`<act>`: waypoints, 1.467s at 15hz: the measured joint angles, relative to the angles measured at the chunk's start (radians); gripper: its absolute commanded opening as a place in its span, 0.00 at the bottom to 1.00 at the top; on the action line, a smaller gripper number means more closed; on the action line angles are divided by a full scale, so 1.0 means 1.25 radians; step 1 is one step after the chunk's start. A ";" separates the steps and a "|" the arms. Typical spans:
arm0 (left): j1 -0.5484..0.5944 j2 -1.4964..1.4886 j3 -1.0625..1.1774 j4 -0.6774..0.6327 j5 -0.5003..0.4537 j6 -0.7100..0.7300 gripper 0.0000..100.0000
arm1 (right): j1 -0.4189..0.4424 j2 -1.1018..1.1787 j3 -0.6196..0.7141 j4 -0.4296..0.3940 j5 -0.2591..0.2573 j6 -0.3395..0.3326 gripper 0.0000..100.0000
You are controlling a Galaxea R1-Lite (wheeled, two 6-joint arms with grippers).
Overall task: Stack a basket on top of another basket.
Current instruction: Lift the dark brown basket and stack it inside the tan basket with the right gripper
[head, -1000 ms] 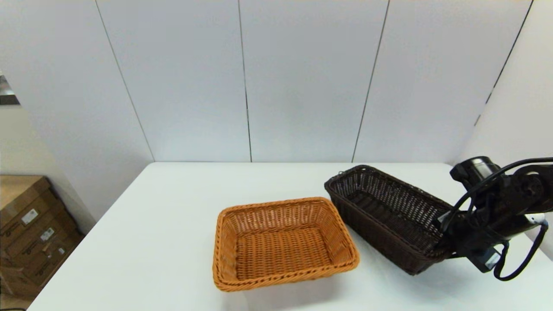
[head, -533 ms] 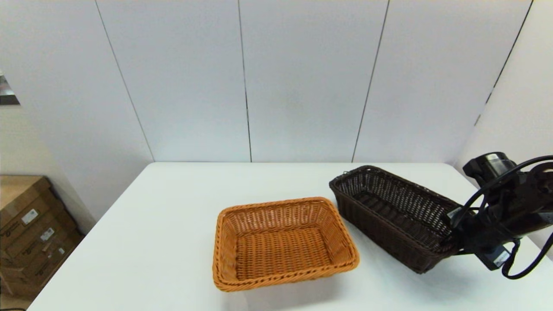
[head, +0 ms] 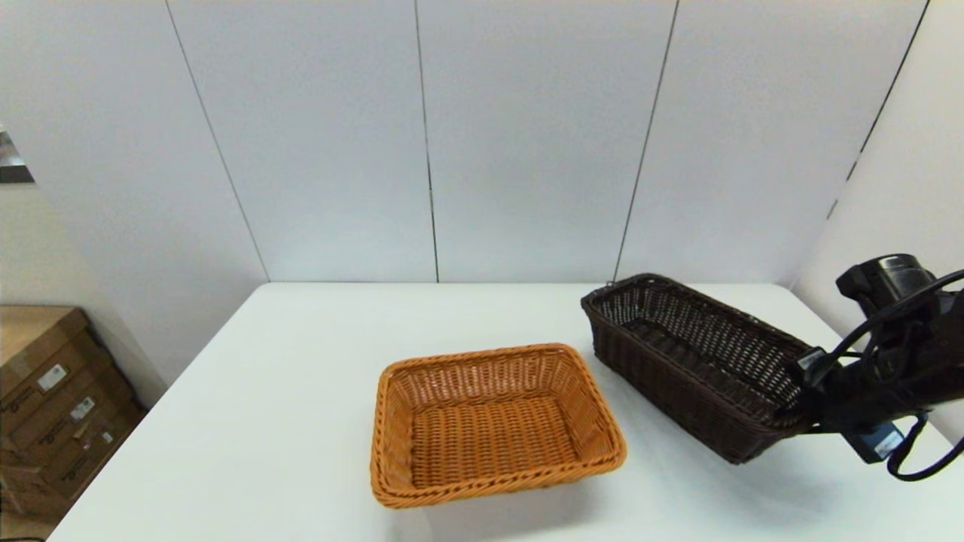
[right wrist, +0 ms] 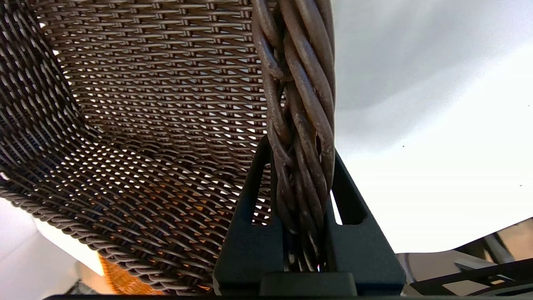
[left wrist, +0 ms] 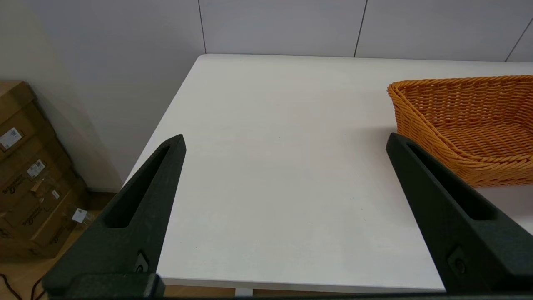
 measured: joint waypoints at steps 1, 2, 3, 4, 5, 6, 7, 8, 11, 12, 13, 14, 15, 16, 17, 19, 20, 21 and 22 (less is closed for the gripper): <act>0.000 0.000 0.000 0.000 0.000 0.000 1.00 | -0.008 -0.012 0.000 0.000 0.014 0.000 0.00; 0.000 0.000 0.000 0.000 0.000 0.000 1.00 | -0.017 -0.027 0.000 0.000 0.026 0.000 0.00; 0.000 0.000 0.000 0.000 0.000 -0.001 1.00 | -0.026 -0.041 -0.003 0.002 0.030 0.000 0.00; 0.000 0.000 0.000 0.000 0.000 0.000 1.00 | -0.036 -0.059 -0.008 0.005 0.033 0.000 0.00; 0.000 0.000 0.000 0.000 0.000 0.000 1.00 | -0.046 -0.076 -0.013 0.007 0.037 0.000 0.00; 0.000 0.000 0.000 0.000 0.000 0.000 1.00 | -0.054 -0.092 -0.017 0.010 0.049 0.000 0.00; 0.000 0.000 0.000 0.000 0.000 0.000 1.00 | -0.066 -0.113 -0.020 0.011 0.065 0.000 0.00; 0.000 0.000 0.000 0.000 0.000 0.000 1.00 | -0.078 -0.131 -0.023 0.014 0.086 -0.001 0.00; 0.000 0.000 0.000 0.000 0.000 0.000 1.00 | -0.097 -0.172 -0.039 0.050 0.131 -0.004 0.00; 0.000 0.000 0.000 0.000 0.000 0.000 1.00 | -0.097 -0.185 -0.042 0.052 0.145 -0.006 0.00; 0.000 0.000 0.000 0.000 0.000 0.000 1.00 | -0.096 -0.201 -0.042 0.057 0.166 -0.012 0.00; 0.000 0.000 0.000 -0.001 0.000 0.000 1.00 | -0.093 -0.219 -0.042 0.068 0.183 -0.024 0.00; 0.000 0.000 0.000 -0.001 0.000 0.000 1.00 | -0.084 -0.237 -0.042 0.089 0.194 -0.045 0.00; 0.000 0.000 0.000 -0.001 0.000 0.000 1.00 | -0.067 -0.256 -0.044 0.112 0.198 -0.069 0.00; 0.000 0.000 0.000 -0.001 0.000 0.000 1.00 | -0.051 -0.271 -0.045 0.126 0.201 -0.086 0.00; 0.000 0.000 0.000 0.000 0.000 0.000 1.00 | -0.009 -0.298 -0.043 0.137 0.202 -0.119 0.00; 0.000 0.000 0.000 -0.001 0.000 0.000 1.00 | 0.011 -0.305 -0.043 0.151 0.202 -0.134 0.00; 0.000 0.000 0.000 -0.001 0.000 0.001 1.00 | 0.037 -0.311 -0.043 0.162 0.202 -0.147 0.00; 0.000 0.000 0.000 0.000 0.000 0.000 1.00 | 0.065 -0.315 -0.045 0.166 0.202 -0.156 0.00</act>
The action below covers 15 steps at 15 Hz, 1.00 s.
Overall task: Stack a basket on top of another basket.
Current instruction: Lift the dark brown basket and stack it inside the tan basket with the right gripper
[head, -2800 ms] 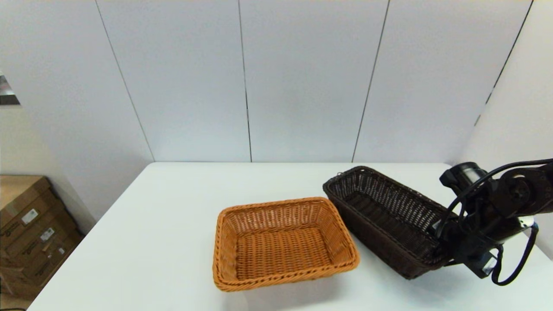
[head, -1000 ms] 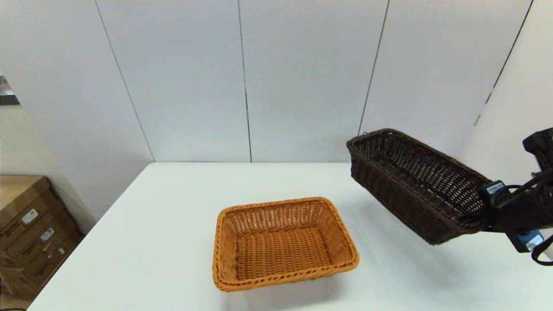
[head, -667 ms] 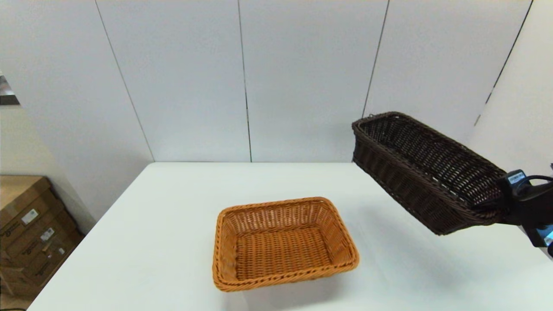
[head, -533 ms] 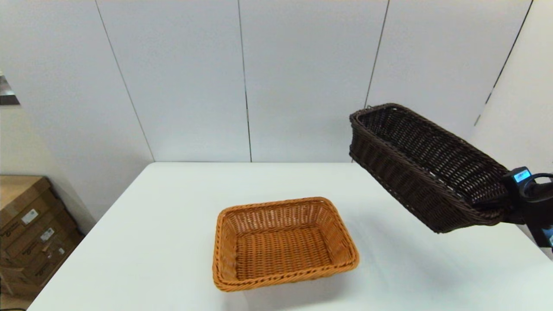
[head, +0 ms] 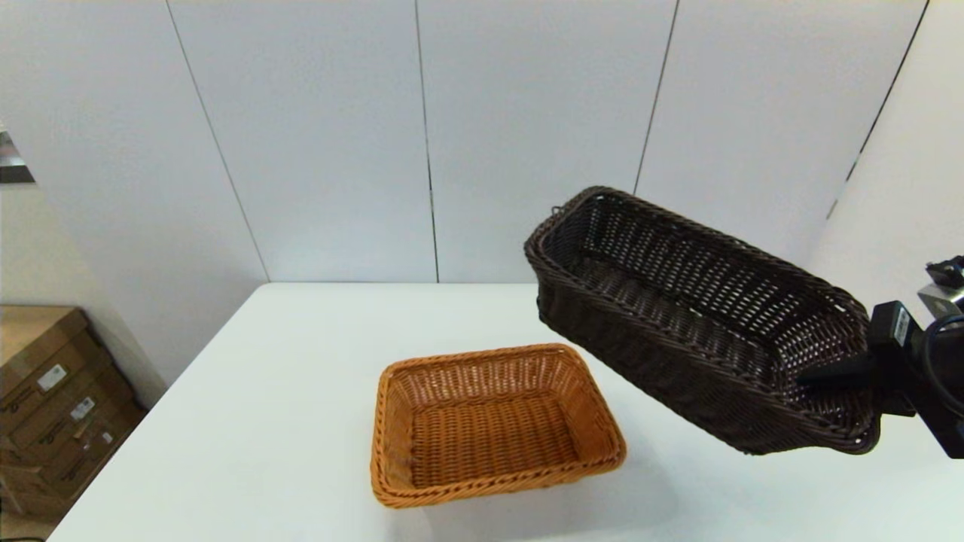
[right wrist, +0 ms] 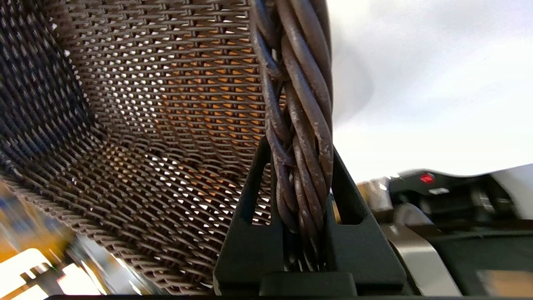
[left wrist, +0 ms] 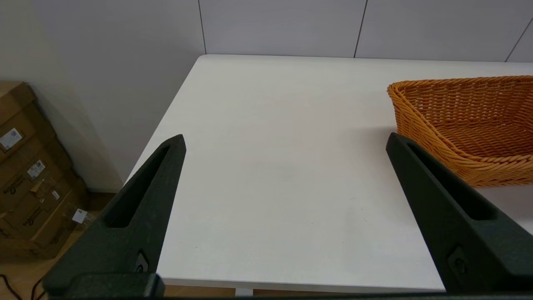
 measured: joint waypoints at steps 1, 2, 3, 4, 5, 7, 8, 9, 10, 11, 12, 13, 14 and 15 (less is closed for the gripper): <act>0.000 0.000 0.000 0.000 0.000 0.000 1.00 | 0.030 -0.002 -0.002 0.002 -0.001 -0.007 0.00; 0.000 0.000 0.000 -0.001 0.000 0.000 1.00 | 0.059 -0.003 -0.006 0.005 -0.003 -0.020 0.00; 0.000 0.000 0.000 0.000 0.000 0.000 1.00 | 0.089 -0.004 -0.011 0.015 -0.004 -0.039 0.00; 0.000 0.000 0.000 0.000 0.000 0.000 1.00 | 0.117 -0.004 -0.019 0.026 -0.005 -0.055 0.00; -0.001 0.000 0.000 0.000 0.000 0.000 1.00 | 0.142 -0.003 -0.028 0.031 -0.007 -0.065 0.00; 0.000 0.000 0.000 0.000 0.000 0.000 1.00 | 0.185 0.009 -0.045 0.032 -0.011 -0.096 0.00; 0.000 0.000 0.000 0.000 0.000 0.000 1.00 | 0.203 0.020 -0.050 0.032 -0.012 -0.120 0.00; 0.000 0.000 0.000 0.000 0.000 0.000 1.00 | 0.215 0.034 -0.058 0.033 -0.014 -0.132 0.00; 0.000 0.000 0.000 0.000 0.000 0.000 1.00 | 0.225 0.053 -0.066 0.032 -0.015 -0.139 0.00; 0.000 0.000 0.000 0.000 0.000 0.000 1.00 | 0.233 0.078 -0.077 0.031 -0.017 -0.152 0.00; 0.000 0.000 0.000 0.000 0.000 0.000 1.00 | 0.239 0.103 -0.088 0.032 -0.017 -0.172 0.00; 0.000 0.000 0.000 0.000 0.000 0.000 1.00 | 0.243 0.128 -0.102 0.031 -0.017 -0.191 0.00; 0.000 0.000 0.000 0.000 0.000 0.000 1.00 | 0.249 0.154 -0.116 0.031 -0.017 -0.203 0.00; 0.000 0.000 0.000 0.000 0.000 0.000 1.00 | 0.255 0.179 -0.128 0.030 -0.017 -0.215 0.00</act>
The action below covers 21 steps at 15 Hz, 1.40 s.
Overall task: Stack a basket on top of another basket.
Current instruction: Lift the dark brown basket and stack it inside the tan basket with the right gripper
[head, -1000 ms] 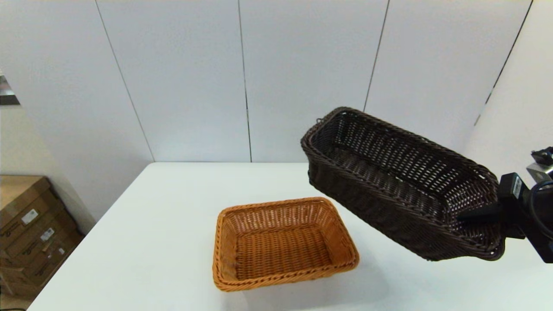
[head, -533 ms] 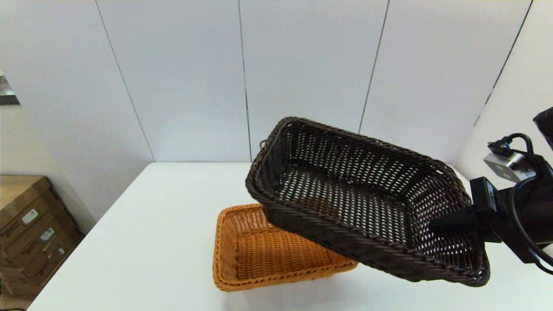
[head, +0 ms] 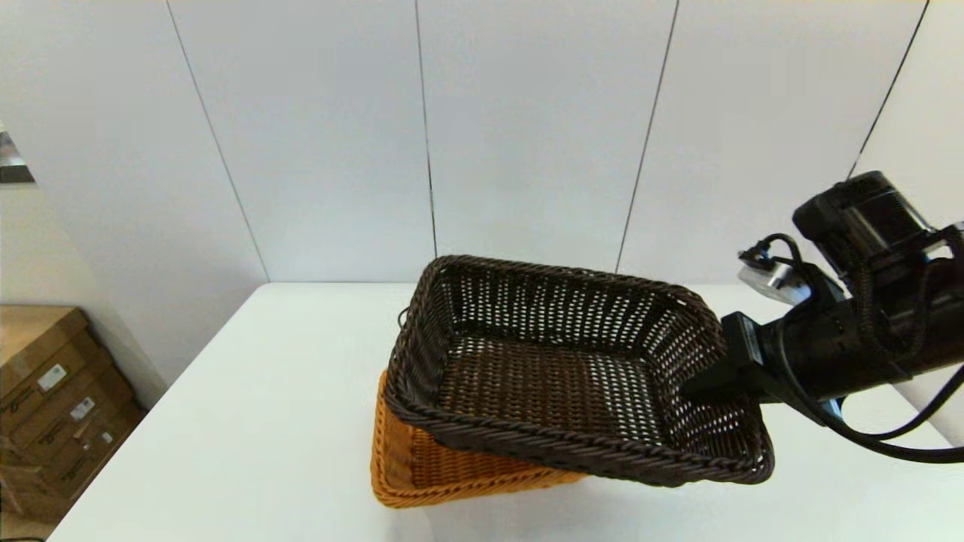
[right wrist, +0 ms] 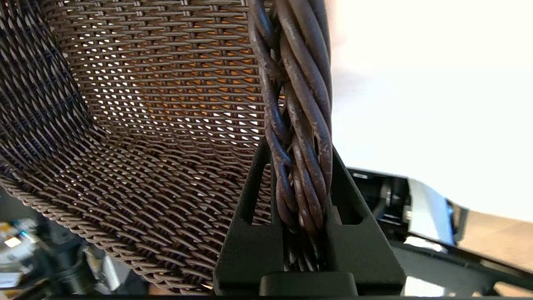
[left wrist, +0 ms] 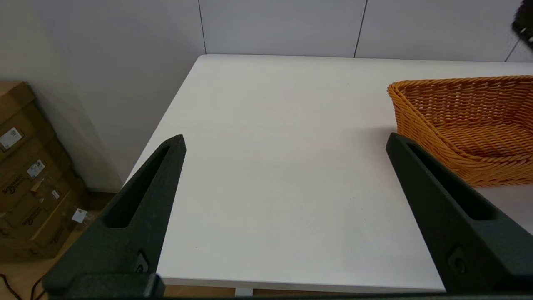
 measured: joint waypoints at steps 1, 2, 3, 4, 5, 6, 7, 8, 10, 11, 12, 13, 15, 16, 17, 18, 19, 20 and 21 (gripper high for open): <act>0.000 0.000 0.000 0.000 0.000 0.000 1.00 | 0.005 0.023 -0.011 -0.003 0.000 -0.014 0.00; 0.000 0.000 0.000 0.000 0.000 0.000 1.00 | 0.011 0.046 -0.022 -0.003 0.001 -0.023 0.00; 0.000 0.000 0.000 0.000 0.000 0.000 1.00 | 0.018 0.070 -0.037 -0.005 0.000 -0.028 0.00; 0.000 0.000 0.000 0.000 0.000 0.000 1.00 | 0.025 0.091 -0.055 -0.006 0.000 -0.034 0.00; 0.000 0.000 0.000 0.000 0.000 -0.001 1.00 | 0.031 0.108 -0.069 -0.007 0.001 -0.051 0.00; 0.000 0.000 0.000 0.000 0.000 -0.001 1.00 | 0.035 0.123 -0.083 -0.003 0.001 -0.074 0.00; 0.000 0.000 0.000 0.000 0.000 -0.001 1.00 | 0.037 0.135 -0.095 0.000 0.002 -0.089 0.00; 0.000 0.000 0.000 0.000 0.000 -0.001 1.00 | 0.040 0.147 -0.108 0.002 0.001 -0.092 0.00; 0.000 0.000 0.000 0.000 0.000 -0.002 1.00 | 0.044 0.172 -0.130 0.002 0.001 -0.115 0.00; 0.000 0.000 0.000 0.000 0.000 -0.002 1.00 | 0.049 0.184 -0.138 0.003 0.001 -0.128 0.00; 0.000 0.000 0.000 0.000 0.000 -0.001 1.00 | 0.056 0.197 -0.149 0.004 0.001 -0.132 0.00; 0.000 0.000 0.000 0.000 0.000 -0.001 1.00 | 0.063 0.213 -0.165 0.004 0.002 -0.130 0.00; 0.000 0.000 0.000 0.000 0.000 -0.001 1.00 | 0.073 0.241 -0.203 0.021 0.002 -0.129 0.00; 0.000 0.000 0.000 0.000 0.000 -0.001 1.00 | 0.078 0.253 -0.221 0.034 0.002 -0.128 0.00; 0.000 0.000 0.000 0.000 0.000 -0.001 1.00 | 0.084 0.266 -0.238 0.041 0.003 -0.128 0.00; 0.000 0.000 0.000 0.000 0.000 -0.001 1.00 | 0.091 0.276 -0.250 0.043 0.003 -0.130 0.00; 0.000 0.000 0.000 0.000 0.000 -0.001 1.00 | 0.096 0.286 -0.259 0.043 0.003 -0.132 0.00; 0.000 0.000 0.000 0.000 0.000 -0.001 1.00 | 0.101 0.297 -0.267 0.043 0.003 -0.134 0.00; 0.000 0.000 0.000 0.000 0.000 -0.002 1.00 | 0.105 0.309 -0.277 0.044 0.003 -0.136 0.00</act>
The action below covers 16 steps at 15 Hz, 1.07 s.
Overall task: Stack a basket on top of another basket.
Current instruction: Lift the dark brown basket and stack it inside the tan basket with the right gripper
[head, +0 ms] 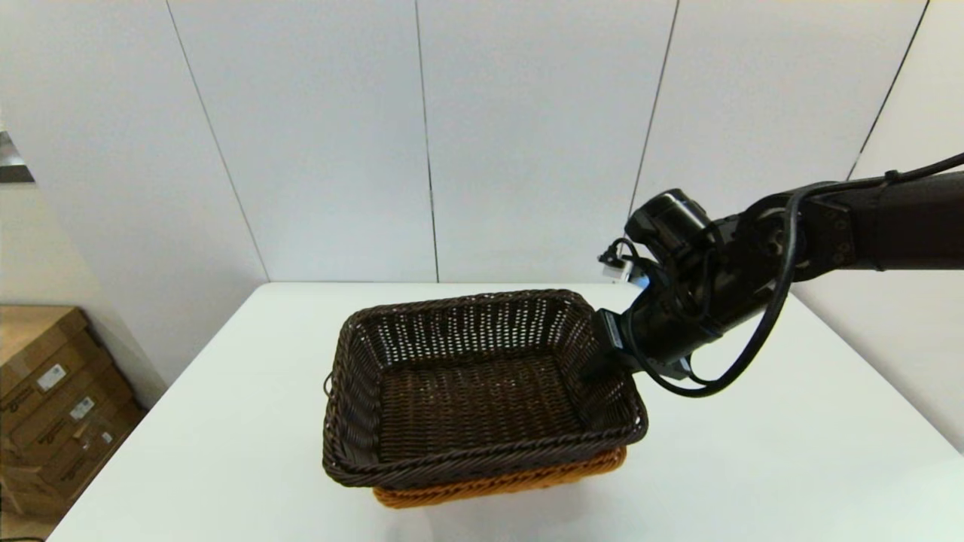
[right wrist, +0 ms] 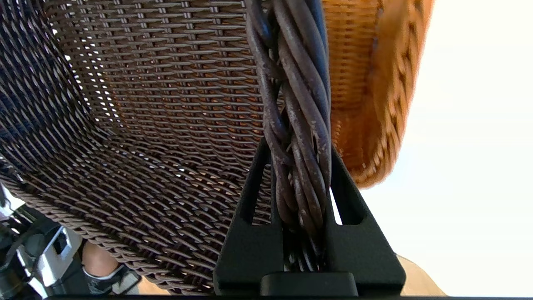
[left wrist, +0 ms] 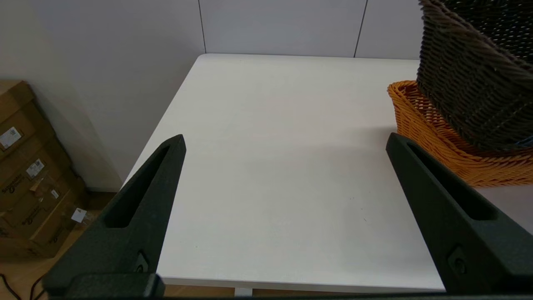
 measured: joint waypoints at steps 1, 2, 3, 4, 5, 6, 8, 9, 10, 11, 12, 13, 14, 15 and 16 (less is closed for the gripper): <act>0.000 0.000 0.000 0.000 0.000 0.000 1.00 | 0.002 0.012 -0.010 0.000 0.000 -0.003 0.00; -0.001 0.000 0.000 0.000 0.000 0.001 1.00 | 0.005 0.023 -0.018 0.001 0.001 -0.012 0.00; 0.000 0.000 0.000 0.000 0.000 0.001 1.00 | 0.008 0.030 -0.022 0.003 0.001 -0.022 0.00; 0.000 0.000 0.000 0.000 0.000 0.000 1.00 | 0.009 0.035 -0.025 0.015 0.003 -0.037 0.00; 0.000 0.000 0.000 0.000 0.000 0.000 1.00 | 0.009 0.037 -0.028 0.033 0.004 -0.059 0.00; 0.000 0.000 0.000 0.000 0.000 0.001 1.00 | 0.008 0.038 -0.034 0.049 0.004 -0.077 0.00; 0.000 0.000 0.000 0.000 0.000 0.001 1.00 | 0.002 0.037 -0.041 0.056 0.004 -0.085 0.00; 0.000 0.000 0.000 0.000 0.000 0.001 1.00 | 0.000 0.037 -0.042 0.057 0.004 -0.089 0.00; 0.000 0.000 0.000 0.000 0.000 0.002 1.00 | -0.002 0.037 -0.042 0.056 0.004 -0.090 0.00; 0.000 0.000 0.000 0.000 0.000 0.002 1.00 | -0.001 0.036 -0.044 0.056 0.004 -0.090 0.00; 0.000 0.000 0.000 0.000 0.000 0.001 1.00 | -0.002 0.035 -0.046 0.056 0.004 -0.091 0.00; 0.000 0.000 0.000 0.000 0.000 0.001 1.00 | -0.002 0.035 -0.047 0.055 0.004 -0.091 0.00; 0.000 0.000 0.000 0.000 0.000 0.000 1.00 | -0.002 0.036 -0.049 0.054 0.005 -0.091 0.00; 0.000 0.000 0.000 0.000 0.000 0.001 1.00 | -0.003 0.038 -0.052 0.053 0.004 -0.092 0.00; 0.000 0.000 0.000 0.000 0.000 0.000 1.00 | -0.005 0.042 -0.056 0.051 0.004 -0.094 0.00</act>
